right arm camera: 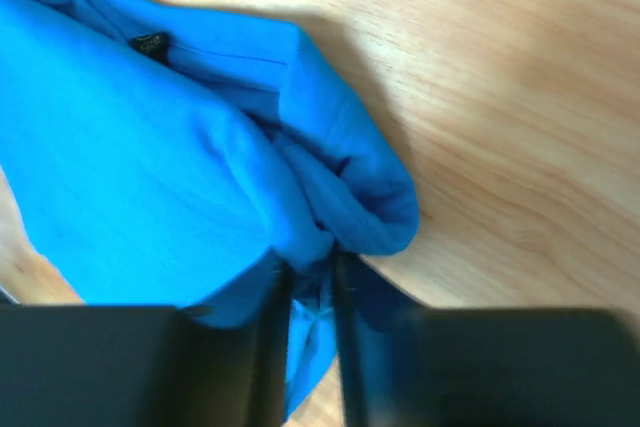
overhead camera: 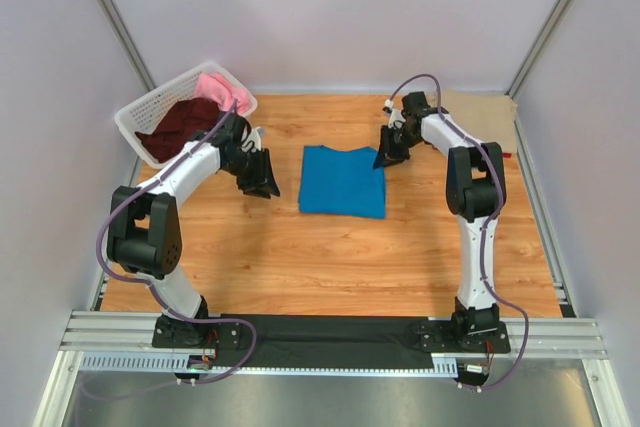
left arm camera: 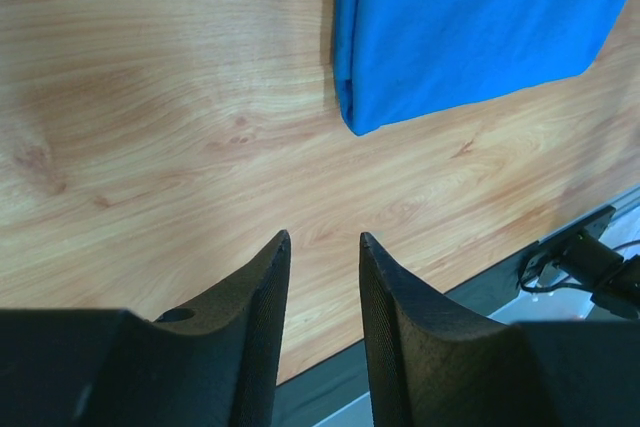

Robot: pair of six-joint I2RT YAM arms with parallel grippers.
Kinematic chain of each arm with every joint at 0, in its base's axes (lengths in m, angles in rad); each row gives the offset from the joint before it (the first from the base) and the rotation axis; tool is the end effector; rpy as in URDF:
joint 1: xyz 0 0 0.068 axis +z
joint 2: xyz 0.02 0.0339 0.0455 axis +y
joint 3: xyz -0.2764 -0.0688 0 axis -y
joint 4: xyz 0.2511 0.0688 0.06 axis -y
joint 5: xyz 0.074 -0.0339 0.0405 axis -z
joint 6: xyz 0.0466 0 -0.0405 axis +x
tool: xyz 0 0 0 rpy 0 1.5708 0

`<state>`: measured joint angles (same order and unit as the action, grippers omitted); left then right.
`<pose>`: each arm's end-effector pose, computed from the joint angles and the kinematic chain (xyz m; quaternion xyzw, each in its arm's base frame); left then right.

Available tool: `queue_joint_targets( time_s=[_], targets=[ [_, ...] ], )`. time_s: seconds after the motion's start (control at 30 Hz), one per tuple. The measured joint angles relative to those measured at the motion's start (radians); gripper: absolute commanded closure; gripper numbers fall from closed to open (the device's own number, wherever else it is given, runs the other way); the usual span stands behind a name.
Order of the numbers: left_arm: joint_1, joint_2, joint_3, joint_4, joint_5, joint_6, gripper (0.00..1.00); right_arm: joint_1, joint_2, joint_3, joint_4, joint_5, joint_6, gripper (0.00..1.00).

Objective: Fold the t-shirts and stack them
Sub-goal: Neatly place the folded tshirt to the corner

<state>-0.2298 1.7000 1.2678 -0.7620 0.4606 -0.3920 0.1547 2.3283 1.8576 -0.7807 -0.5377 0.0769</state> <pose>0.3374 -0.1002 0.2293 -0.0349 0.9567 -0.2692 0.1049 0.4871 0.1001 0.1457 -0.0792 0.9494 0.2782 0.1220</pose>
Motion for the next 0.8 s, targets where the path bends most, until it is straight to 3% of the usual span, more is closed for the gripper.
queue_joint_targets(
  time_s=[0.07,0.33,0.8],
  targets=[
    [-0.001,0.000,-0.002,0.009,0.003,0.000,0.60,0.005,-0.009,-0.018,0.018,0.046,0.010,1.00],
    [-0.006,0.005,-0.076,0.076,0.023,-0.016,0.61,0.012,-0.121,-0.038,0.013,0.360,-0.075,1.00],
    [-0.031,0.071,-0.084,0.148,0.058,-0.031,0.62,-0.004,-0.307,-0.050,0.025,0.734,-0.212,1.00]
  ],
)
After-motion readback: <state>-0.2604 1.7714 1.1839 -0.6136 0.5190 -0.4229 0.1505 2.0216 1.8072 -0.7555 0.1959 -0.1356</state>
